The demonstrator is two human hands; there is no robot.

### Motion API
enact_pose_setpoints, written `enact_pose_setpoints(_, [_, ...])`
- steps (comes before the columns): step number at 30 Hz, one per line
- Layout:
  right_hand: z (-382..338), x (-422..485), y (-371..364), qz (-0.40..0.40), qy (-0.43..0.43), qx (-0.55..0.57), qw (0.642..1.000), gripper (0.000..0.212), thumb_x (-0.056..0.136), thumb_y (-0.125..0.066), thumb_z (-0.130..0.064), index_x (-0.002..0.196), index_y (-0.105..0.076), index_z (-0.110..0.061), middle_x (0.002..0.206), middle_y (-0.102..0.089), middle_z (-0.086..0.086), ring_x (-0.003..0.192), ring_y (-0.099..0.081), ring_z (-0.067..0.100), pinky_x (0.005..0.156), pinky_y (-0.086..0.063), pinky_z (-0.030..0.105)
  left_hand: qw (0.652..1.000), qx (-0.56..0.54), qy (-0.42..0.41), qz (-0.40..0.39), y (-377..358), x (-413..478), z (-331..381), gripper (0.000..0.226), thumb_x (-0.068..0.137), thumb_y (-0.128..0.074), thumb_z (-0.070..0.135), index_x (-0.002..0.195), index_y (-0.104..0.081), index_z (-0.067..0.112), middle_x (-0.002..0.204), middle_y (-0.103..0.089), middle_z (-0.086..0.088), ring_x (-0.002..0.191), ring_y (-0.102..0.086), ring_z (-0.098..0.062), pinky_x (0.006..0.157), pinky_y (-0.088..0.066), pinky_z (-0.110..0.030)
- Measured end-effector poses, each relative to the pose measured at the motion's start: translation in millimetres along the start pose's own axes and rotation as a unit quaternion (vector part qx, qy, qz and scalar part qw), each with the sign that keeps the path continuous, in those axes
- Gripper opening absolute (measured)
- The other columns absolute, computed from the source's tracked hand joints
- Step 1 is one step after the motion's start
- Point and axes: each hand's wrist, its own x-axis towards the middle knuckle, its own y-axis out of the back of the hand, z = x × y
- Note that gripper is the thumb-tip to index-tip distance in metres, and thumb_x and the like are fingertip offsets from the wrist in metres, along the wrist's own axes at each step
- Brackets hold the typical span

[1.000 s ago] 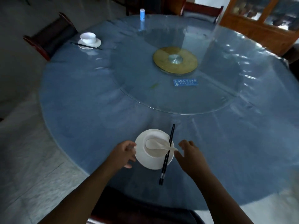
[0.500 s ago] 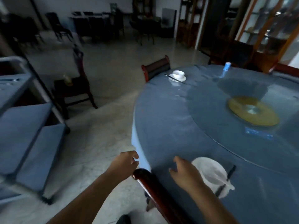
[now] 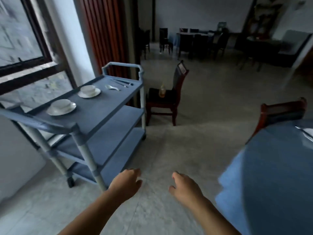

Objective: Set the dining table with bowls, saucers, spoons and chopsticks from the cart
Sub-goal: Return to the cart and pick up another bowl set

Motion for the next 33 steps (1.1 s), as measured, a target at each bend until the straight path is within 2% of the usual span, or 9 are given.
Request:
enact_pose_setpoints(3, [-37.4, 56.8, -3.2, -0.019, 0.035, -0.001, 0.999, 0.031, 0.092, -0.053, -0.042, 0.113, -0.051, -0.018, 0.109, -0.063, 0.005, 0.099, -0.063, 0.026, 0.069, -0.041, 0.031, 0.999, 0.007, 0.042, 0.002, 18.7, 31.7, -43.6, 0.023, 0.092, -0.055, 0.039, 0.108, -0.061, 0.024, 0.107, -0.069, 0.001, 0.098, -0.068, -0.02, 0.085, -0.058, -0.037])
enact_pose_setpoints(6, [-64.8, 109.1, -4.0, -0.047, 0.065, -0.004, 0.997, 0.029, 0.092, -0.054, -0.042, 0.111, -0.051, -0.019, 0.109, -0.063, 0.005, 0.097, -0.063, 0.025, 0.068, -0.041, 0.03, 0.997, 0.0, 0.073, 0.011, 32.8, 61.7, -74.6, 0.025, 0.093, -0.056, 0.04, 0.113, -0.061, 0.025, 0.11, -0.07, 0.002, 0.1, -0.069, -0.018, 0.087, -0.058, -0.036])
enact_pose_setpoints(9, [-84.9, 166.8, -3.4, -0.069, 0.093, -0.006, 0.993, 0.032, 0.093, -0.055, -0.042, 0.114, -0.053, -0.019, 0.112, -0.064, 0.004, 0.101, -0.063, 0.024, 0.072, -0.043, 0.029, 0.994, -0.017, 0.102, 0.022, 41.7, 97.8, -101.3, 0.028, 0.094, -0.058, 0.038, 0.118, -0.062, 0.024, 0.113, -0.07, 0.002, 0.103, -0.069, -0.017, 0.089, -0.057, -0.033])
enact_pose_setpoints(15, [-120.4, 306.3, -4.2, -0.115, 0.167, 0.007, 0.979, 0.034, 0.089, -0.056, -0.045, 0.11, -0.055, -0.019, 0.103, -0.064, 0.001, 0.093, -0.063, 0.023, 0.077, -0.051, 0.032, 0.979, -0.044, 0.197, 0.03, 56.9, 182.2, -146.6, 0.03, 0.095, -0.056, 0.037, 0.12, -0.061, 0.022, 0.118, -0.068, -0.003, 0.106, -0.067, -0.021, 0.089, -0.056, -0.033])
enact_pose_setpoints(19, [-149.5, 407.6, 7.0, -0.14, 0.245, -0.02, 0.959, 0.03, 0.09, -0.057, -0.042, 0.106, -0.053, -0.016, 0.106, -0.063, 0.005, 0.093, -0.062, 0.026, 0.08, -0.053, 0.035, 0.958, -0.066, 0.273, 0.057, 76.2, 231.5, -166.2, 0.037, 0.095, -0.057, 0.038, 0.127, -0.06, 0.02, 0.124, -0.067, -0.005, 0.11, -0.067, -0.022, 0.093, -0.054, -0.032])
enact_pose_setpoints(23, [-183.2, 485.6, 20.8, -0.164, 0.314, -0.099, 0.93, 0.033, 0.092, -0.053, -0.045, 0.106, -0.05, -0.016, 0.115, -0.062, 0.007, 0.101, -0.061, 0.029, 0.083, -0.053, 0.041, 0.931, -0.085, 0.344, 0.086, 98.9, 264.4, -180.7, 0.037, 0.095, -0.057, 0.04, 0.128, -0.06, 0.022, 0.123, -0.068, -0.005, 0.111, -0.066, -0.023, 0.094, -0.053, -0.032])
enact_pose_setpoints(26, [-211.2, 529.4, 24.6, -0.195, 0.341, -0.127, 0.911, 0.038, 0.092, -0.052, -0.048, 0.113, -0.05, -0.017, 0.12, -0.06, 0.007, 0.104, -0.06, 0.029, 0.084, -0.052, 0.04, 0.911, -0.114, 0.383, 0.099, 110.9, 282.7, -189.6, 0.035, 0.095, -0.057, 0.036, 0.125, -0.063, 0.02, 0.12, -0.069, -0.005, 0.108, -0.066, -0.023, 0.093, -0.052, -0.032])
enact_pose_setpoints(30, [-246.5, 572.6, 18.3, -0.23, 0.364, -0.112, 0.896, 0.043, 0.09, -0.054, -0.052, 0.118, -0.052, -0.02, 0.121, -0.061, 0.005, 0.106, -0.06, 0.026, 0.081, -0.049, 0.035, 0.887, -0.136, 0.426, 0.119, 119.3, 302.8, -206.9, 0.026, 0.092, -0.055, 0.031, 0.112, -0.065, 0.018, 0.113, -0.071, -0.005, 0.105, -0.066, -0.027, 0.087, -0.051, -0.033])
enact_pose_setpoints(33, [-272.5, 599.3, 8.7, -0.255, 0.373, -0.11, 0.885, 0.04, 0.09, -0.054, -0.052, 0.115, -0.053, -0.021, 0.116, -0.064, 0.006, 0.103, -0.06, 0.027, 0.083, -0.05, 0.035, 0.871, -0.149, 0.447, 0.135, 127.8, 314.5, -229.9, 0.035, 0.094, -0.055, 0.035, 0.125, -0.062, 0.02, 0.121, -0.07, -0.003, 0.112, -0.065, -0.023, 0.095, -0.052, -0.033])
